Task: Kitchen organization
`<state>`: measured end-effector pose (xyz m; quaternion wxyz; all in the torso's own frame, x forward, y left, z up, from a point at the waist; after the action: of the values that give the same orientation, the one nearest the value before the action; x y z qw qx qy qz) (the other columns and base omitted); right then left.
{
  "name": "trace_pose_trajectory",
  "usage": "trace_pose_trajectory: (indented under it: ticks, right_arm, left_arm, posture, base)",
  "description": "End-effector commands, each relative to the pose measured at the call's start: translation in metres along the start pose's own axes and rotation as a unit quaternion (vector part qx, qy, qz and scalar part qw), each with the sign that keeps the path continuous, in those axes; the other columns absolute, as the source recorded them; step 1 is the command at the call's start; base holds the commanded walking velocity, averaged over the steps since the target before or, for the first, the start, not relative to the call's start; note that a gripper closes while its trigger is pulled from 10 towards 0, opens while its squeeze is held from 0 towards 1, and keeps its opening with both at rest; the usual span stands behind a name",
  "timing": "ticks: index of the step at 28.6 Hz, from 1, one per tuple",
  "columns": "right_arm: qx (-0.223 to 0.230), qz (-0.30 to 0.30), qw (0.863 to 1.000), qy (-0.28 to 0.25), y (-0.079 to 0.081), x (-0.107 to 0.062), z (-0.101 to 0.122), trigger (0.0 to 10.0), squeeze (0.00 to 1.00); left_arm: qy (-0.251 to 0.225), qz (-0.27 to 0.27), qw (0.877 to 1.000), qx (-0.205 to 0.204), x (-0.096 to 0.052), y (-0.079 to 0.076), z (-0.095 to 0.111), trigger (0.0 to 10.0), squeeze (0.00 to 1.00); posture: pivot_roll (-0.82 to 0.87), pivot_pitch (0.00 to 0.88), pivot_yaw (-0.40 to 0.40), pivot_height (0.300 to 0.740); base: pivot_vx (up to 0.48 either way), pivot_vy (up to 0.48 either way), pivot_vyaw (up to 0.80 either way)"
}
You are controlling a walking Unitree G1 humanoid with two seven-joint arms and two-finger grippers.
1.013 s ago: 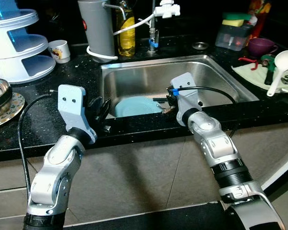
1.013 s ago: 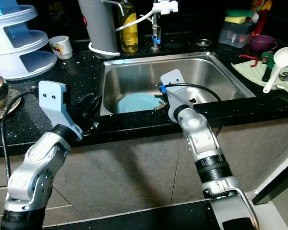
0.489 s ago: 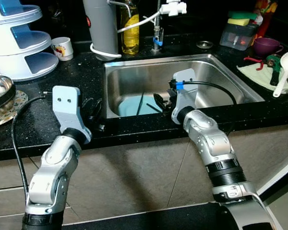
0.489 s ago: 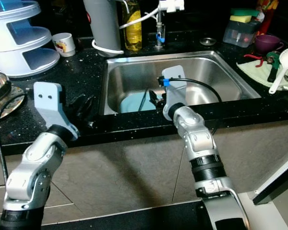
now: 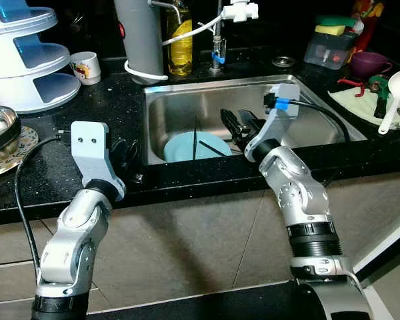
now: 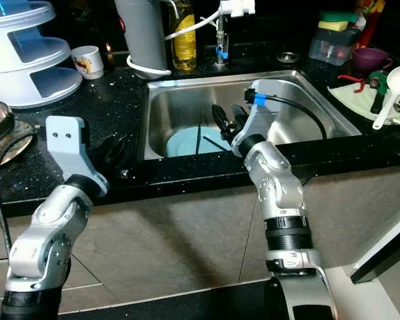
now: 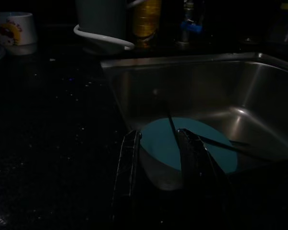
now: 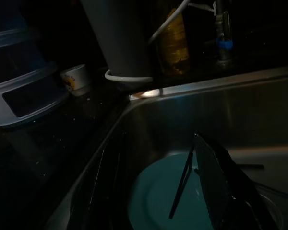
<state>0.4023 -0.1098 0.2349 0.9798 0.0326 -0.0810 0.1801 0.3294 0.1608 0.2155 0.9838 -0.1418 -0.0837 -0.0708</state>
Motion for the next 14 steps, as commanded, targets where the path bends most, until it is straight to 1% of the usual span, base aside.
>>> trace_pose_trajectory:
  ticks: [1,6,8,11,13,14]
  right_arm:
    - [0.008,0.002,1.0,-0.009,0.002,0.002,0.003,10.0,0.0]
    - [0.003,0.005,1.0,-0.01,0.004,0.001,0.001,10.0,0.0]
    - [0.004,0.02,1.0,-0.013,0.008,-0.001,-0.001,10.0,0.0]
    - [0.021,0.042,0.999,-0.027,0.011,-0.004,0.002,10.0,0.0]
    - [0.023,0.051,0.998,-0.031,0.014,-0.005,0.003,10.0,0.0]
    - [0.022,0.064,0.997,-0.04,0.018,-0.007,0.005,10.0,0.0]
  left_arm:
    - [0.01,0.007,1.0,-0.002,0.001,0.003,-0.004,10.0,0.0]
    - [0.01,0.005,1.0,-0.003,0.001,0.002,-0.004,10.0,0.0]
    - [0.01,0.004,1.0,-0.005,0.001,0.002,-0.004,10.0,0.0]
    - [0.009,0.003,1.0,-0.002,0.002,0.001,-0.004,10.0,0.0]
    - [0.007,0.003,1.0,0.0,0.002,0.001,-0.003,10.0,0.0]
    - [0.004,0.007,1.0,0.003,0.002,0.003,-0.001,10.0,0.0]
  posture:
    - [0.05,0.0,0.001,0.74]
    - [0.05,0.0,0.0,0.74]
    - [0.05,0.0,0.001,0.74]
    - [0.05,0.0,-0.003,0.74]
    - [0.05,0.0,-0.003,0.74]
    - [0.05,0.0,-0.001,0.74]
  base:
    - [-0.255,0.0,0.0]
    - [-0.265,0.0,0.0]
    - [-0.27,0.0,0.0]
    - [-0.269,0.0,0.0]
    - [-0.24,0.0,0.0]
    - [0.0,0.0,0.0]
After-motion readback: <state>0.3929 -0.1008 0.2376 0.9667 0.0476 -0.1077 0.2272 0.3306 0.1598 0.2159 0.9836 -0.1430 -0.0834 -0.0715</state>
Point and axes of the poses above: a point about 5 cm out from each wrist's last joint towards the gripper, its own x axis pointing out of the wrist towards the gripper, its own z axis along the axis of the wrist's last joint, y = z × x, the point moved 4 cm from there along x, pointing out of the wrist towards the gripper, and after that the axes turned 11 degrees about -x, right-handed, at the moved point
